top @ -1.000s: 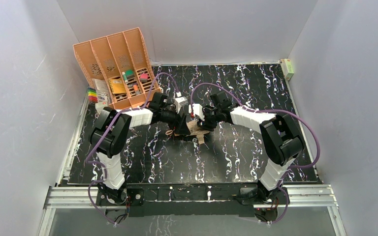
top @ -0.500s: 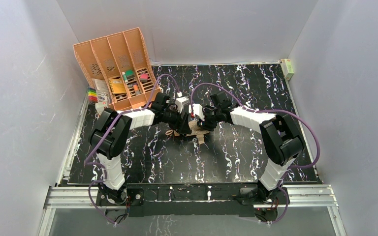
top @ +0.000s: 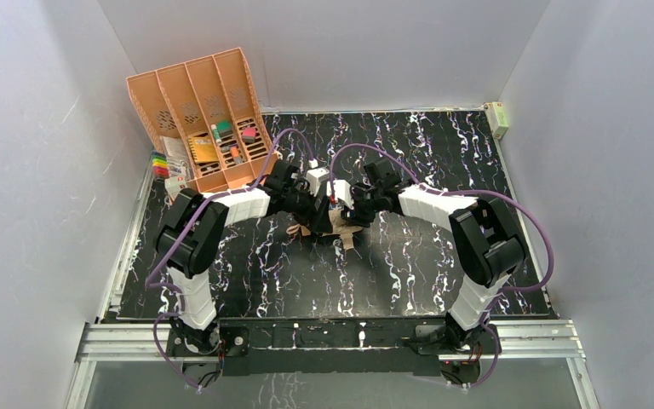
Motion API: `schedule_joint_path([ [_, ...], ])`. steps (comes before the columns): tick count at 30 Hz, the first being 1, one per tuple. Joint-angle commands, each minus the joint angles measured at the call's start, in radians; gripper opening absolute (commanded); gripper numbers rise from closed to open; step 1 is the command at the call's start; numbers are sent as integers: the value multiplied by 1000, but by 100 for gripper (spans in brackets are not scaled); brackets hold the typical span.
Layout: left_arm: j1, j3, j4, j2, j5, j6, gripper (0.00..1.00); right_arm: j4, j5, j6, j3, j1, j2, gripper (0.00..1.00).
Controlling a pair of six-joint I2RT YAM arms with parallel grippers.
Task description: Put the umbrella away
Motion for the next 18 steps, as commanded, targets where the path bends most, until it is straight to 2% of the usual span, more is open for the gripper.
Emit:
schedule_joint_path([
  [1,-4,-21,-61,-35,-28,-6,70,-26,85,-15,-22,-2,33,37],
  [8,-4,-37,-48,-45,-3,11,70,-30,92,-15,-19,0,33,36],
  [14,-4,-44,-37,-47,-45,30,67,-32,102,-21,-19,0,29,36],
  [16,-4,-42,-47,-42,-48,41,64,-28,103,-21,-20,0,29,38],
  [18,-4,-34,-65,-32,-51,55,56,-21,104,-20,-21,2,28,41],
])
